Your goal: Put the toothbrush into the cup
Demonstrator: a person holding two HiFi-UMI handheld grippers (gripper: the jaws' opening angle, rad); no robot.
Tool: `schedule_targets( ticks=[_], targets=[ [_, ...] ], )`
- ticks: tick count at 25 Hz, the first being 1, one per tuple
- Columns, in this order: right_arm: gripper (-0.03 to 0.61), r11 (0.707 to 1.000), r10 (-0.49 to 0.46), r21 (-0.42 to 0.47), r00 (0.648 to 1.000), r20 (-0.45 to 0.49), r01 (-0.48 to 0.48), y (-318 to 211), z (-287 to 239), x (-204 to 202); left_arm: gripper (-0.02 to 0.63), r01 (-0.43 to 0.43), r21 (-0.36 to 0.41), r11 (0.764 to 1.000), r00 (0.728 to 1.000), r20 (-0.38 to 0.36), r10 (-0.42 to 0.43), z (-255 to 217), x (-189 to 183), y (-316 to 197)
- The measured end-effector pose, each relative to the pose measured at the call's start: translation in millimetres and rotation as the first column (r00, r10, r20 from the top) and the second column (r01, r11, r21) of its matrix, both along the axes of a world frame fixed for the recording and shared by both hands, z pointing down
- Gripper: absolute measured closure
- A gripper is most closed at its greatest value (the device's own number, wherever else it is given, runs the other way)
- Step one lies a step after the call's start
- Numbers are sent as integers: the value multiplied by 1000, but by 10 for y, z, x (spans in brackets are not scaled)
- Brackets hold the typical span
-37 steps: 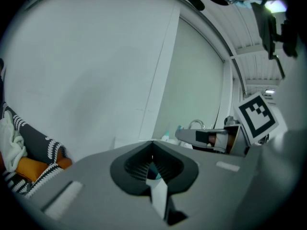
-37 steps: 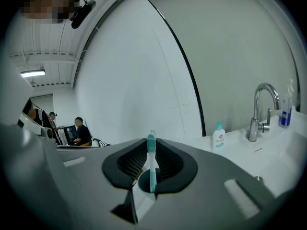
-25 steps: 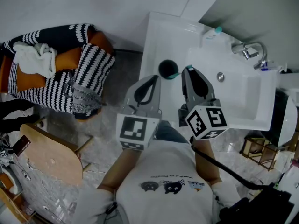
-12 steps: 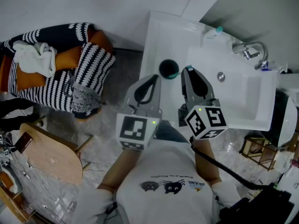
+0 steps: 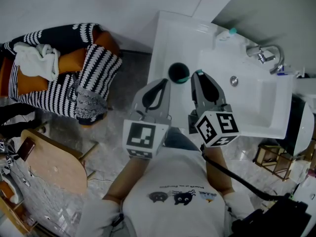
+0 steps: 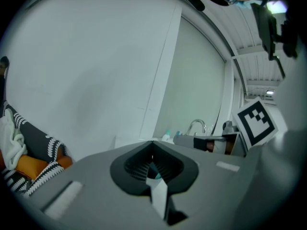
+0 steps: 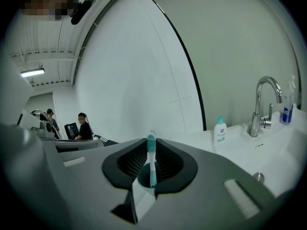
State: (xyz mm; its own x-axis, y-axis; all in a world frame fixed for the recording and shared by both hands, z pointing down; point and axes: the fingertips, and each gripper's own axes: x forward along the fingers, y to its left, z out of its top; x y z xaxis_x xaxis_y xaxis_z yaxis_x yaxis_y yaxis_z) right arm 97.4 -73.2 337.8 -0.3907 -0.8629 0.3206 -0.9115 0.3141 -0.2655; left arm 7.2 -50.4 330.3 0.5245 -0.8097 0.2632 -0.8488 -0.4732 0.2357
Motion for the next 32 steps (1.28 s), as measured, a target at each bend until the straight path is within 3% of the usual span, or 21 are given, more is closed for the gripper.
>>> schedule_targets(
  ticks=[32],
  targets=[
    [524,999,-21,-29,1000,-8,21,-9,134,-24,614,10,-11,1000,1000,3,-10,48,15,-7]
  ],
)
